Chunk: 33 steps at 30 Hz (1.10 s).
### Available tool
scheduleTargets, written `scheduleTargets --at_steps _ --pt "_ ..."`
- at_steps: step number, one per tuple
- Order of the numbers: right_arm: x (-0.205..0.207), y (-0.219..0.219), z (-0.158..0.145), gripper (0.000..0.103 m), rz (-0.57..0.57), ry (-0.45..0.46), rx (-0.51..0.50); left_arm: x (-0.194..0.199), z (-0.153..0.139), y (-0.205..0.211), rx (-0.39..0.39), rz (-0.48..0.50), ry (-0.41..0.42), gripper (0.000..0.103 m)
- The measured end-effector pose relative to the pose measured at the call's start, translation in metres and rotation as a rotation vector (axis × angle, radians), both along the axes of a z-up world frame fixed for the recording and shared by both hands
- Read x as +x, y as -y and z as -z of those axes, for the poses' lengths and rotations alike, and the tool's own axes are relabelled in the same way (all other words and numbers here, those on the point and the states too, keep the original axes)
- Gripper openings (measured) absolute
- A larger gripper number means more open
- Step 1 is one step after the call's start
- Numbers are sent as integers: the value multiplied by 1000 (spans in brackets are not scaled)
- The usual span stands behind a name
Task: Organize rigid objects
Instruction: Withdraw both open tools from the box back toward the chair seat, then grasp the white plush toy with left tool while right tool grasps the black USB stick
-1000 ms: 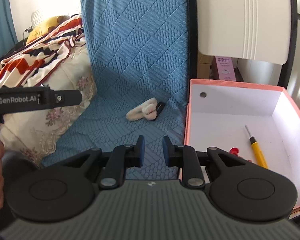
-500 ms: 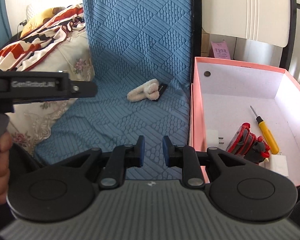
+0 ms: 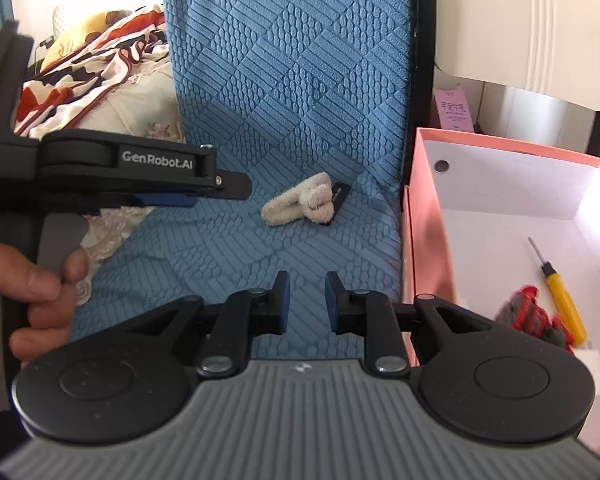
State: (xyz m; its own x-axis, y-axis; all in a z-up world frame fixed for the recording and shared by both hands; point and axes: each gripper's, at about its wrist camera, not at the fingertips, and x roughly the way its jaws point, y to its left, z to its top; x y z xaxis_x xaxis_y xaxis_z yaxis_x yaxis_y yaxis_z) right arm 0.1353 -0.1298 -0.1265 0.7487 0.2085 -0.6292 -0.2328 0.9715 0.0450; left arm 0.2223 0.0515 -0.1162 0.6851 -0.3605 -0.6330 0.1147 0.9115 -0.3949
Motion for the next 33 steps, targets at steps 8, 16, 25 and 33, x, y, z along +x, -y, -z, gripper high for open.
scheduleTargets --at_steps 8,16,25,33 --pt "76 10 3 23 33 -17 40 50 34 -4 38 1 -92 63" --pt "144 6 18 23 23 -77 55 86 62 9 85 65 -137 62" --pt "207 4 40 23 23 -127 51 120 84 8 78 61 -192 41" --pt "234 6 62 23 26 -188 66 133 95 15 71 88 -215 24"
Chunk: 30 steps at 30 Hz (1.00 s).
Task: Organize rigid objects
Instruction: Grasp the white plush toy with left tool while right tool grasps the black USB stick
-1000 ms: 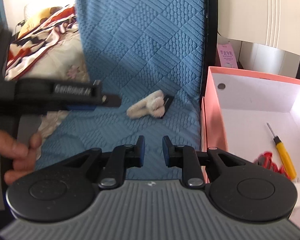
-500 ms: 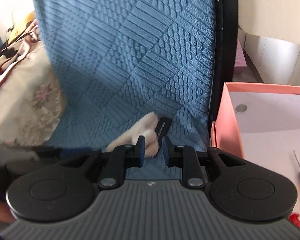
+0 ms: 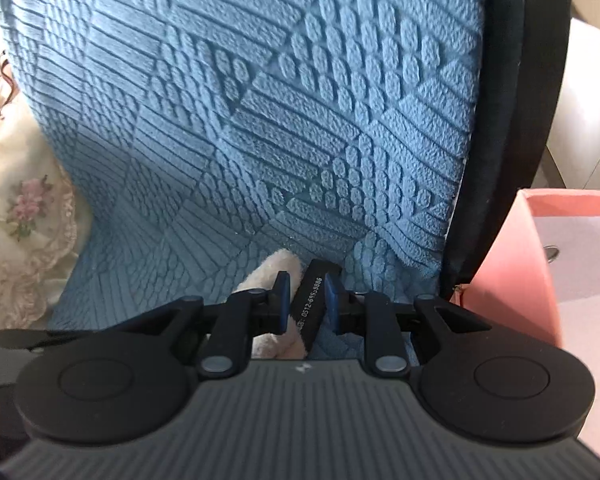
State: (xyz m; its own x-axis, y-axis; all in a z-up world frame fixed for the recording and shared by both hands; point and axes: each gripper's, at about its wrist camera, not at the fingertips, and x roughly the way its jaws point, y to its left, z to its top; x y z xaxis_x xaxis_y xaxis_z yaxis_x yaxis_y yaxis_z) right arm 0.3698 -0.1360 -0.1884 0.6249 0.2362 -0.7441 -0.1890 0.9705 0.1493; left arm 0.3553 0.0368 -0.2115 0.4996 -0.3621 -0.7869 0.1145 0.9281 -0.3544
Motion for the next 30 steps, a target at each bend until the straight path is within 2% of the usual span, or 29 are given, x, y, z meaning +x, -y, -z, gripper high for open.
scheduleTargets --at_steps 5,9,10,12,17,21,30 --pt "1 3 7 23 22 -13 15 -3 -6 -4 -11 -22 3 22" --pt "1 6 6 24 32 -15 31 -14 -17 -15 -57 -23 5 20" --pt "1 6 6 31 32 -15 31 -17 -18 -17 -54 -27 5 20" --pt "0 6 7 38 26 -27 29 -23 -20 -21 -46 -41 3 18" --pt "-1 4 11 37 19 -57 44 -44 -28 -36 -63 -71 2 17" --pt "-8 -4 20 37 -2 -69 8 -60 -28 -45 -58 -81 6 16" --pt "-16 -16 33 31 -4 -70 -54 -60 -27 -41 -50 -92 -2 16"
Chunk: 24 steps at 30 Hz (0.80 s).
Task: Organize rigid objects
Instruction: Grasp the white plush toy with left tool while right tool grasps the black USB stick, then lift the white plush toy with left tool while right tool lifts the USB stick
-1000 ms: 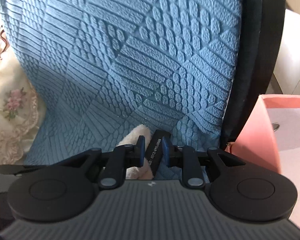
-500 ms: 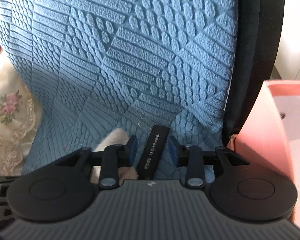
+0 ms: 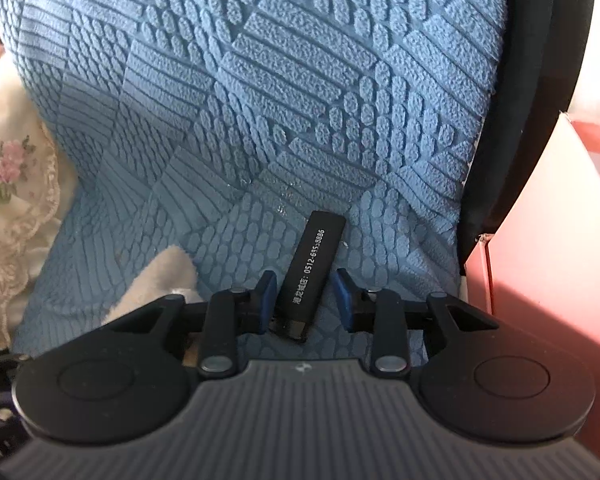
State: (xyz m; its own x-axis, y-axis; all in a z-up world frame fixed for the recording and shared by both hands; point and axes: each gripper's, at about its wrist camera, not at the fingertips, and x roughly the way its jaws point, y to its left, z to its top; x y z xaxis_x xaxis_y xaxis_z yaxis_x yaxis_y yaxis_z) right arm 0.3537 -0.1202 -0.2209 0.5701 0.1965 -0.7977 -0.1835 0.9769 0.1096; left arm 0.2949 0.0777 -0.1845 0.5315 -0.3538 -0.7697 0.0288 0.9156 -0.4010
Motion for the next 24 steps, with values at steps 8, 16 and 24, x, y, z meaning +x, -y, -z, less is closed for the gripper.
scheduleTargets --at_steps 8,16,24 --pt "-19 -15 6 27 -50 3 -66 -6 1 -2 -16 -17 4 16" --pt "-43 -8 7 26 -57 -6 -72 -22 0 1 -5 -33 9 16" --pt "-83 -8 4 17 -76 -6 -86 -47 -6 -4 -12 -72 12 16"
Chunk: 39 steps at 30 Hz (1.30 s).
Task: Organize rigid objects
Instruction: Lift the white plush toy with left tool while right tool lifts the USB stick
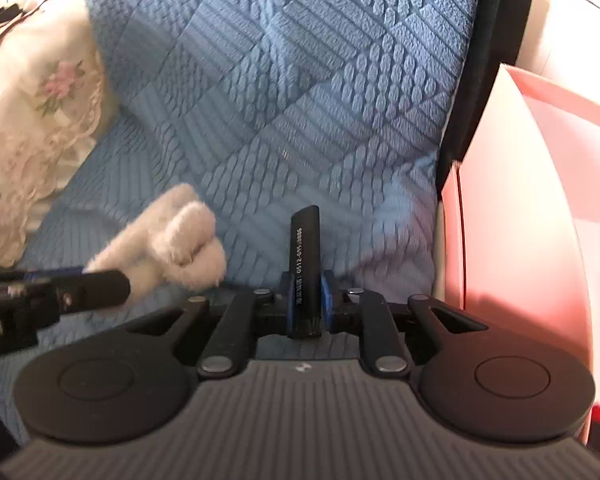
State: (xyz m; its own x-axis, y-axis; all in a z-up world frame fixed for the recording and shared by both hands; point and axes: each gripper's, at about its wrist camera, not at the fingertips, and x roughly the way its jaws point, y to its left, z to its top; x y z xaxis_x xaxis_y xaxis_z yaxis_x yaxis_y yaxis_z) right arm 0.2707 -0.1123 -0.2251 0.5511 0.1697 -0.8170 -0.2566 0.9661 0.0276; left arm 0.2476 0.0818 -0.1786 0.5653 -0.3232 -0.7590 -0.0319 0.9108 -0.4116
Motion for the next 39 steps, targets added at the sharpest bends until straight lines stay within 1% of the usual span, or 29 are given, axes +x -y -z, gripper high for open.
scheduleTargets --at_steps 4,5,6,10,17,18,19,24,26,29,31,32,33,35,37,39 --pt "-13 -10 -1 13 -29 3 3 -17 -7 -3 -4 -11 -15 16" --pt "-14 -10 -2 12 -34 0 10 -20 -9 -4 -6 -16 -19 16" --pt "-23 -11 -4 12 -40 -5 26 -25 -10 -5 -10 -20 -22 16" --pt "-37 -10 -6 11 -46 -19 41 -44 -17 -8 -17 -31 -37 16" --pt "-77 -7 -6 11 -49 -44 51 -76 -13 -4 -30 -32 -50 16" --pt "-91 -4 -6 11 -54 -44 40 -79 -10 -2 -27 -30 -61 16" --pt "-91 -4 -6 11 -54 -44 40 -83 -9 -1 -27 -30 -67 16" --pt "-117 3 -10 11 -57 -40 23 -95 -6 0 -27 -36 -68 16" --pt "-125 2 -9 11 -65 -30 2 -94 -4 -3 -46 -60 -74 16" --pt "-126 1 -8 11 -77 -41 16 -85 1 -9 -112 -96 -97 18" --pt "-123 -1 -6 12 -89 -46 23 -80 3 -10 -129 -99 -101 23" --pt "-122 -1 -5 13 -90 -53 35 -78 4 -8 -123 -95 -104 33" --pt "-121 -1 -4 13 -90 -60 47 -75 4 -6 -110 -92 -111 52" --pt "-120 -3 -3 15 -101 -65 56 -71 3 -3 -90 -82 -105 71" --pt "-118 -5 -3 16 -106 -67 63 -68 0 0 -94 -64 -78 72" --pt "-116 -6 -2 19 -99 -77 76 -64 0 1 -100 -52 -73 72"
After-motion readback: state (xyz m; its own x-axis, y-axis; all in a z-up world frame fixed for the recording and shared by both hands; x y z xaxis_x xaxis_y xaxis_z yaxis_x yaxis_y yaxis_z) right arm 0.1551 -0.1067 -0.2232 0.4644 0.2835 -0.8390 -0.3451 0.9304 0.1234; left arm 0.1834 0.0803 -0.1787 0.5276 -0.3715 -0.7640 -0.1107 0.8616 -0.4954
